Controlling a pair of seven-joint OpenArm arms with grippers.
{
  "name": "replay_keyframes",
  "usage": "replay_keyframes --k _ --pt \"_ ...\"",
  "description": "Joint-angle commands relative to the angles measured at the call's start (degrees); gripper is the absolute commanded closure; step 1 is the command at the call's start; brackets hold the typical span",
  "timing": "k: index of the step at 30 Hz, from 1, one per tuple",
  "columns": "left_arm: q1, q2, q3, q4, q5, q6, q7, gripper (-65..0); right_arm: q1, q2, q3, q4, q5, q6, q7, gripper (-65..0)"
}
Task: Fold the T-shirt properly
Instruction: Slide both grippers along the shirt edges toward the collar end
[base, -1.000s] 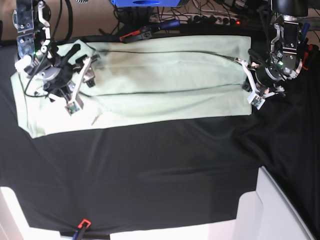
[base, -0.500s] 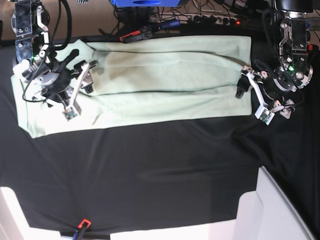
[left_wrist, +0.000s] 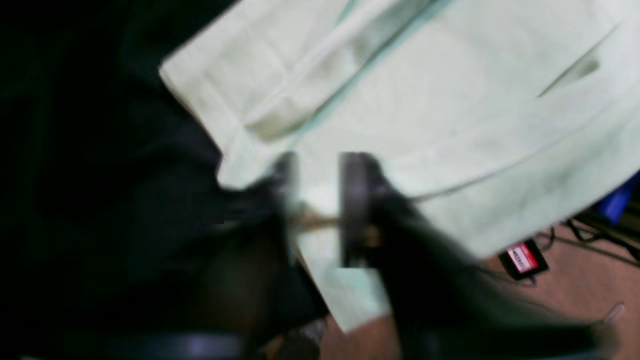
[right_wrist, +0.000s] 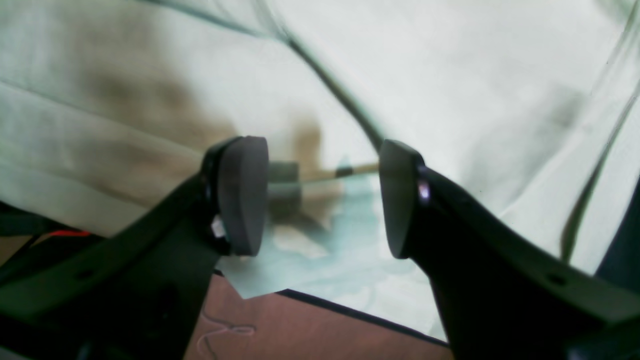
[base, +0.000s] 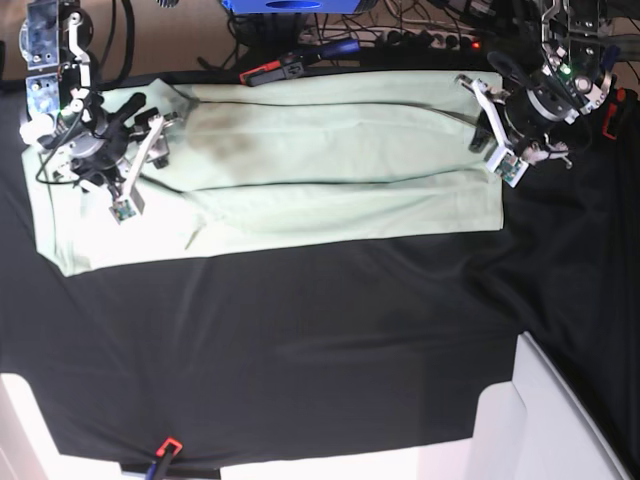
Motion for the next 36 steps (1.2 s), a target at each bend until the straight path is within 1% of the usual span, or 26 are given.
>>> replay_keyframes --k 1,5,8,10,12,13,14,16,18,19,20,21,24,25,28,31,32,34,36 --pt "0.6 0.1 -0.3 1.0 -0.4 0.5 -0.8 0.0 0.4 0.4 0.2 1.0 0.3 0.1 1.2 -33.8" --pt "1.9 0.6 0.3 1.0 -0.1 0.5 -0.8 0.0 0.3 0.2 1.5 1.3 0.3 0.1 2.3 -33.8" --pt "2.8 0.7 0.3 1.0 -0.3 0.5 -0.8 0.0 0.2 -1.4 2.9 1.5 0.4 0.5 2.3 -33.8" --pt "4.4 0.6 0.3 1.0 -0.1 0.5 -0.8 0.0 -0.8 -1.6 3.1 1.6 0.4 0.5 2.6 -33.8" --pt "5.7 0.3 0.3 0.9 -0.1 0.5 -0.8 0.0 -2.4 -1.7 3.0 4.1 0.4 0.5 3.1 -33.1" --pt "6.4 0.3 0.3 0.9 -0.1 0.5 -0.8 0.0 -3.9 -2.3 3.0 5.7 0.4 0.5 4.0 -30.9" --pt "7.2 0.3 0.3 1.0 -0.1 0.4 -0.8 0.0 -5.2 -3.4 2.9 7.7 0.4 0.5 5.0 -27.4" --pt "8.3 0.3 0.3 1.0 0.0 0.4 -0.8 0.0 -7.9 -4.9 2.9 10.4 0.4 0.5 5.8 -19.0" --pt "8.3 0.3 0.4 0.6 0.0 0.4 -0.9 0.0 -9.9 -6.2 2.7 10.7 0.4 0.5 5.9 -10.7" --pt "8.3 0.3 0.4 0.2 0.0 0.4 -0.9 0.0 -10.9 -7.2 1.7 10.4 0.4 0.6 5.9 -6.7" --pt "8.4 0.4 0.4 -0.7 0.0 0.4 -0.9 0.0 -12.0 -7.8 0.1 10.3 0.4 0.6 5.9 -4.1" --pt "8.4 0.4 0.0 -1.9 0.0 0.5 -0.9 0.0 -13.3 -7.9 -2.4 10.0 0.4 0.6 6.6 -2.9" --pt "7.9 0.5 -0.3 -5.5 0.0 0.7 -1.4 0.0 -16.3 -7.7 -11.1 9.0 0.3 0.2 11.8 -2.8" --pt "7.8 0.5 -0.3 -6.8 0.0 0.7 -2.9 0.0 -16.6 -7.7 -13.6 8.1 0.2 0.1 13.1 -2.6" --pt "7.7 0.7 -0.3 -9.4 0.0 0.8 -9.3 0.0 -16.4 -8.0 -18.9 4.7 0.2 0.1 13.9 -2.5" --pt "7.7 1.5 -0.3 -9.8 -0.1 0.8 -12.5 0.0 -15.0 -8.0 -23.1 1.4 0.2 -0.1 14.3 -2.5" --pt "7.7 1.9 -0.4 -9.6 -0.1 0.8 -12.8 0.0 -14.6 -8.0 -24.0 0.6 0.2 -0.7 14.4 -2.5" --pt "6.6 2.2 -0.4 -9.9 -0.2 0.8 -12.9 0.0 -13.6 -7.8 -25.4 0.1 0.1 -3.3 14.5 -2.3" --pt "5.4 2.8 -0.4 -10.2 -0.2 0.8 -12.9 0.0 -12.9 -7.7 -26.8 0.1 0.1 -5.1 14.6 -2.3"
